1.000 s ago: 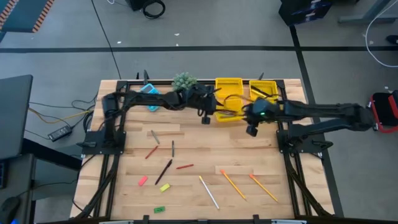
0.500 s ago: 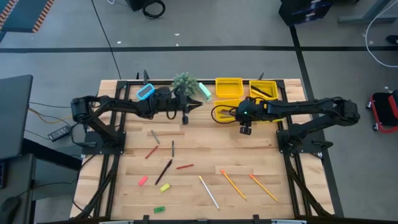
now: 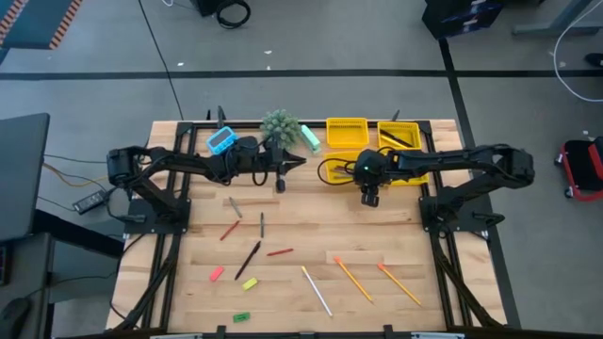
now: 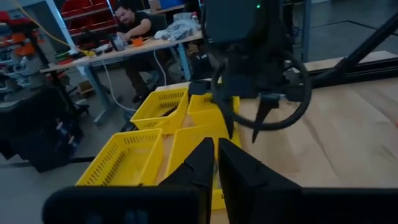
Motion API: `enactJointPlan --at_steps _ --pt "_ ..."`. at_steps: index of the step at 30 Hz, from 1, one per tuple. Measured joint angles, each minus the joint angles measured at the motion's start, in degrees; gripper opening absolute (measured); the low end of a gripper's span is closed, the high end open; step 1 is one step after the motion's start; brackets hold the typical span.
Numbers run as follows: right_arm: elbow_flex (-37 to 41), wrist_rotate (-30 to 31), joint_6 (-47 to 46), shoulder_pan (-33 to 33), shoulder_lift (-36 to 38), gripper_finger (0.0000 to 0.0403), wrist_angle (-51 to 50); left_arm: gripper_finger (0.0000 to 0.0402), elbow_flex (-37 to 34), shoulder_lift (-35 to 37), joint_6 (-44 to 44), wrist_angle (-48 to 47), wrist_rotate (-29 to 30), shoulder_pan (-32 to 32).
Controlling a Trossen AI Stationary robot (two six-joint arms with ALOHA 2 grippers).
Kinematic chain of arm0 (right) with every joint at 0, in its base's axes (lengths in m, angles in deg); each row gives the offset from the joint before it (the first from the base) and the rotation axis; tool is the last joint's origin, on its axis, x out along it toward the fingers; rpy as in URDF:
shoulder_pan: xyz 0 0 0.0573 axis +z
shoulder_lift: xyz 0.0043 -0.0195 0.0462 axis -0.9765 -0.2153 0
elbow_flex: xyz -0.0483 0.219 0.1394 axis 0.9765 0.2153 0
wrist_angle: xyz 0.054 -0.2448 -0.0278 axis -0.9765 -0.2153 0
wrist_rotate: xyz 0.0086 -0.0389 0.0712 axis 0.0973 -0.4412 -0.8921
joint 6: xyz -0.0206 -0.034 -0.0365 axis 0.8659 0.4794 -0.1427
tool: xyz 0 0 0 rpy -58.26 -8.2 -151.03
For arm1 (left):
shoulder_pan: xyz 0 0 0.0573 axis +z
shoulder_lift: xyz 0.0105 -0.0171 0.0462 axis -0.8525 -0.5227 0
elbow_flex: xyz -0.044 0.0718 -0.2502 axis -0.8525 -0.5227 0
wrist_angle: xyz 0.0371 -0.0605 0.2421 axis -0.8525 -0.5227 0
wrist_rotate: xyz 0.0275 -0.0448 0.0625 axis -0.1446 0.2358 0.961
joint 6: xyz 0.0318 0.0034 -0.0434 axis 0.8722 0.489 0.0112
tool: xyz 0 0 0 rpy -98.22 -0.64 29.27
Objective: Sort crayons/erasers/pens/pencils in bins
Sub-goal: Adjust the bottom left yellow bin, then put the yellow pencil into the top left yellow bin
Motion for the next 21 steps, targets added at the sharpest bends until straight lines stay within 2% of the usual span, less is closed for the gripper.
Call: enactJointPlan --at_steps 13,18,21 --pt "0.0 -3.2 -4.9 0.2 4.2 0.0179 -0.4 0.0028 0.0 0.0 0.0 0.0 0.0 0.0" --pt "0.0 -7.8 -6.9 0.1 4.5 0.0179 -0.5 0.0024 0.0 0.0 0.0 0.1 0.0 0.0" --pt "0.0 -7.6 -6.6 0.4 4.5 0.0179 -0.4 0.0027 0.0 0.0 0.0 0.4 0.6 0.0"
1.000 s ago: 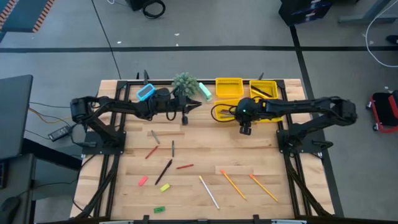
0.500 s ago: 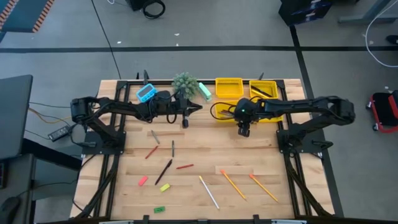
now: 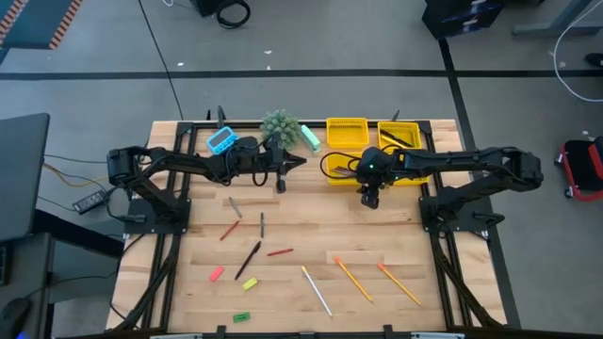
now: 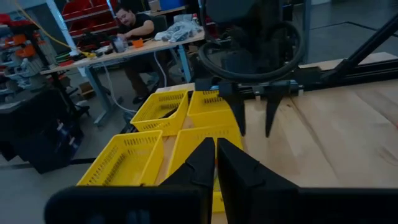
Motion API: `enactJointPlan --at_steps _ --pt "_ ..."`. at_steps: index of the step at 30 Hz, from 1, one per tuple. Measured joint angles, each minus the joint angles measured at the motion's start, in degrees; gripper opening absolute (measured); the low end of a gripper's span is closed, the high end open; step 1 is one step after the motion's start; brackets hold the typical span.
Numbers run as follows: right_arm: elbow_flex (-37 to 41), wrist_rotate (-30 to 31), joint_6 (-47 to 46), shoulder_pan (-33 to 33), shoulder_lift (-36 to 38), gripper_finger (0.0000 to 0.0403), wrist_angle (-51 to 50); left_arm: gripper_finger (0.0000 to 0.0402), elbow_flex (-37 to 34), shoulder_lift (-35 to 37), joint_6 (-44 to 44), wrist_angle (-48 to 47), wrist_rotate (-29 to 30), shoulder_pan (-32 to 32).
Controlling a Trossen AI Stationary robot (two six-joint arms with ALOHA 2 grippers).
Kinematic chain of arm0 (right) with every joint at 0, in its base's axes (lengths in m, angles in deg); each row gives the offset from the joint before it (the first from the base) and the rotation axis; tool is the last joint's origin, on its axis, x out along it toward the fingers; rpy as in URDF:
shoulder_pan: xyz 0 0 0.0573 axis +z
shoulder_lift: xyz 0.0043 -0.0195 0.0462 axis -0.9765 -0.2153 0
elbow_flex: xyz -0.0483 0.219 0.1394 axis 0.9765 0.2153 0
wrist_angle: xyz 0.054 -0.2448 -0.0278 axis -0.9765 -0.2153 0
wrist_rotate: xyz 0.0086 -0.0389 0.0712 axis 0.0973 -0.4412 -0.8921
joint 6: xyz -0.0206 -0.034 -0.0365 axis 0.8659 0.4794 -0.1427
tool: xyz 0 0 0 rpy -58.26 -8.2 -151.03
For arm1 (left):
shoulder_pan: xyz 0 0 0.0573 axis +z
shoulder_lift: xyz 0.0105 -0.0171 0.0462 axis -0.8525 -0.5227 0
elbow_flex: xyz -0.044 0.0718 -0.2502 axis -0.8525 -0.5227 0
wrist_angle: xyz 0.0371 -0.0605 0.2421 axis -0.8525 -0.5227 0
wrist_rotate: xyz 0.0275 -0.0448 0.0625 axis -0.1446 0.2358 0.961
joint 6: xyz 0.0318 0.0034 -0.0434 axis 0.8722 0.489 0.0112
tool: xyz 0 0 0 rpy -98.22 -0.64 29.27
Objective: Sort crayons/erasers/pens/pencils in bins
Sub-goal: Put the yellow pencil into the top left yellow bin
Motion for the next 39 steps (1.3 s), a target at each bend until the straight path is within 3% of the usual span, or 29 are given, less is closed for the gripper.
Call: enactJointPlan --at_steps 9,19,29,39 --pt "-1.9 0.3 -1.6 0.2 0.0 0.0179 0.2 0.0024 0.0 0.0 -0.4 2.0 1.4 0.0" --pt "-2.3 -0.2 -8.8 4.3 0.0 0.0179 2.9 0.0039 0.0 0.0 -7.9 3.6 -0.2 0.0" --pt "-2.3 -0.3 -24.3 13.4 0.0 0.0179 4.1 0.0044 0.0 0.0 -11.3 3.5 -1.3 -2.5" --pt "-0.6 6.7 -51.9 27.4 0.0 0.0179 4.0 0.0035 0.0 0.0 -12.1 2.1 -1.3 -7.8"
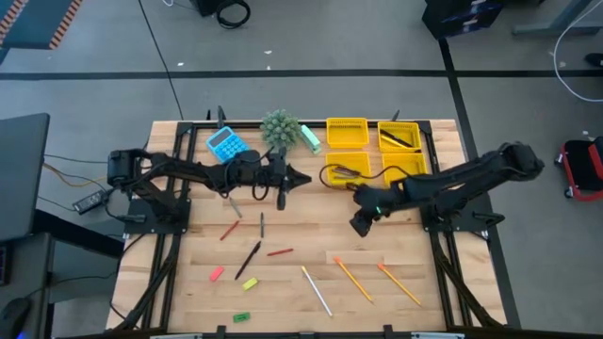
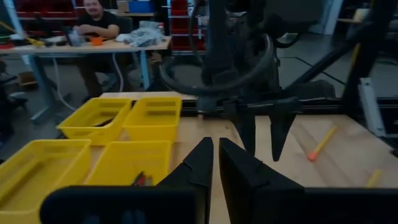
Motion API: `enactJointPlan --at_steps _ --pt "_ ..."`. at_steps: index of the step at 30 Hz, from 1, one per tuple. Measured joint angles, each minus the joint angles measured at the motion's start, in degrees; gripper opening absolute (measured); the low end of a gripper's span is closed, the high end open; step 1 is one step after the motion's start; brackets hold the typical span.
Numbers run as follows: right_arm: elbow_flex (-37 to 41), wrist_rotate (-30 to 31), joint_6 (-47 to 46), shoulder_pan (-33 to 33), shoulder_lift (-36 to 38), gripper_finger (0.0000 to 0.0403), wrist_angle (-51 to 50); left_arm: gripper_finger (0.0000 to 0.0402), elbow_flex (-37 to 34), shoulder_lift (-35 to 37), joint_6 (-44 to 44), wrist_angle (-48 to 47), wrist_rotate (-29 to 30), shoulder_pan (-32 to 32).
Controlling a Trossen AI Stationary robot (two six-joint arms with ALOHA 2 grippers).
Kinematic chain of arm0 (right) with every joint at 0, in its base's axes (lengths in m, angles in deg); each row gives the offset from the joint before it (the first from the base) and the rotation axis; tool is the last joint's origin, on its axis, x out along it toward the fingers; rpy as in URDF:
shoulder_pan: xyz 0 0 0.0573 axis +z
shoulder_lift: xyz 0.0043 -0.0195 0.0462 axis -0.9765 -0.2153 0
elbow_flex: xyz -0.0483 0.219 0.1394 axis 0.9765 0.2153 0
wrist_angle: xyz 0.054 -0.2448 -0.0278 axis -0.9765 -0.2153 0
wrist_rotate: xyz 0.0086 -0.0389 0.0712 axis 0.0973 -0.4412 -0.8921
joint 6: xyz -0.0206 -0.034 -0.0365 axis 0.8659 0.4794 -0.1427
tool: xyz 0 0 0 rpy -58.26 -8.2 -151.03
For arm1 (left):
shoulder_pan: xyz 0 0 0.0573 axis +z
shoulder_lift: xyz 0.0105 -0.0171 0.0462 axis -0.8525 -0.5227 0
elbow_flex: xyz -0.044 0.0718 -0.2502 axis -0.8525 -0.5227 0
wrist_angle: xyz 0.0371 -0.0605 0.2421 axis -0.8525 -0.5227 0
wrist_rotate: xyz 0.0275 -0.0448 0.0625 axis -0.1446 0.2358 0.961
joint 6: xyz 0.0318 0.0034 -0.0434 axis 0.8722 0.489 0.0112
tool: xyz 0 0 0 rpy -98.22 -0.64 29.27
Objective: Sort crayons/erasers/pens/pencils in bins
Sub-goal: Put the yellow pencil into the top left yellow bin
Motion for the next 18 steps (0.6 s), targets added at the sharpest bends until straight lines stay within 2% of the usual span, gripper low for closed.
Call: enactJointPlan --at_steps 7,10,13,18 --pt "2.0 8.3 -18.3 13.0 -1.0 0.0179 -0.2 0.0040 0.0 0.0 -0.1 0.4 0.0 -3.5" --pt "2.1 9.6 -21.4 17.3 -3.5 0.0179 -0.2 0.0036 0.0 0.0 0.4 1.3 0.0 -4.6" --pt "2.1 7.6 -21.3 18.7 -6.3 0.0179 -0.4 0.0032 0.0 0.0 0.7 2.0 0.0 -5.1" --pt "1.9 -0.7 -20.2 18.7 -9.4 0.0179 -0.4 0.0033 0.0 0.0 1.6 4.2 0.1 -4.7"
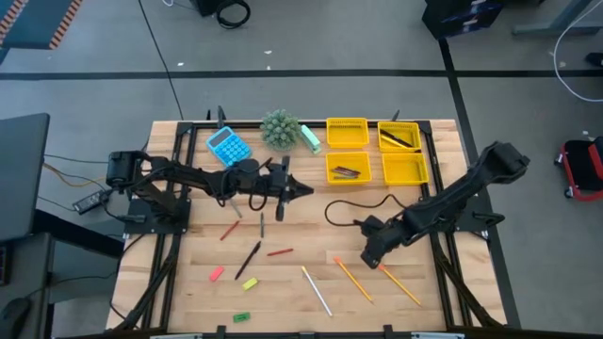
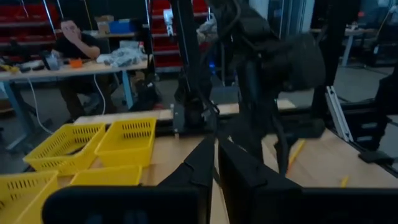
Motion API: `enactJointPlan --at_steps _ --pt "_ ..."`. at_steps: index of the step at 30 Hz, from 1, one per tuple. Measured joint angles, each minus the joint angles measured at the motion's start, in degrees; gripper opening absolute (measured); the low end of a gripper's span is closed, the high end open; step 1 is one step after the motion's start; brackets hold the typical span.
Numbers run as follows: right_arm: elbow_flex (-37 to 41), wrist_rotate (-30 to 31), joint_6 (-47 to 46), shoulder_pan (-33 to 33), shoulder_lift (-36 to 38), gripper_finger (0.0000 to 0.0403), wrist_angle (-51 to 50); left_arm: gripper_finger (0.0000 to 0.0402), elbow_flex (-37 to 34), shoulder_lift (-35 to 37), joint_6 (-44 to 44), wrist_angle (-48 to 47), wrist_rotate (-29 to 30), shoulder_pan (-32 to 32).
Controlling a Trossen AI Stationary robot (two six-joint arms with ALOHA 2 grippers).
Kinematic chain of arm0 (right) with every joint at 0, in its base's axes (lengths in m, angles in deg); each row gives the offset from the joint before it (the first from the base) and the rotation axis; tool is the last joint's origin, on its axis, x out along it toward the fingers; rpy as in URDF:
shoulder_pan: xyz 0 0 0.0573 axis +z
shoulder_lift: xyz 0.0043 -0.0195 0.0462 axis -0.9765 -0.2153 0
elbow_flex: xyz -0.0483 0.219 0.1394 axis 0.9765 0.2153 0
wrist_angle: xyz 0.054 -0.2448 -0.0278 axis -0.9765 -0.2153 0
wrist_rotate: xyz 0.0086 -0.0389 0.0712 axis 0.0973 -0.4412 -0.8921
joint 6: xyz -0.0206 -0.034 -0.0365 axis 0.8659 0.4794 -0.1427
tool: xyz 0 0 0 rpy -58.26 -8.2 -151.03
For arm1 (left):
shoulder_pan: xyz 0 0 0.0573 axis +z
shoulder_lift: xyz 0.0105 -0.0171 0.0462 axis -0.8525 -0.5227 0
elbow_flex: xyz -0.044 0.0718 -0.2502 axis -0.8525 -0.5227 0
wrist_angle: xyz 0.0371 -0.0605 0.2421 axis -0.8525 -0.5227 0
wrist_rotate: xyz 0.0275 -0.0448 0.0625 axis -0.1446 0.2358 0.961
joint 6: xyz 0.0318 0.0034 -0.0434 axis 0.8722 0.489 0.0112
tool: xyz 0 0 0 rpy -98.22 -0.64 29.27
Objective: Sort crayons/erasers/pens/pencils in bins
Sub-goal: Put the yellow pencil into the top left yellow bin
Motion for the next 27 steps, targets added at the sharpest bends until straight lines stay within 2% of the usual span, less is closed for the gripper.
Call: enactJointPlan --at_steps 13,18,27 --pt "-0.2 -1.9 -12.7 8.3 -1.4 0.0179 1.9 0.0039 0.0 0.0 4.5 3.2 0.0 1.4" --pt "-3.2 -1.9 -12.9 10.9 -4.9 0.0179 1.9 0.0048 0.0 0.0 3.9 3.2 0.0 1.4" --pt "-7.3 -3.6 -11.0 11.1 -10.1 0.0179 -4.2 0.0069 0.0 0.0 1.4 -0.1 0.0 1.1"
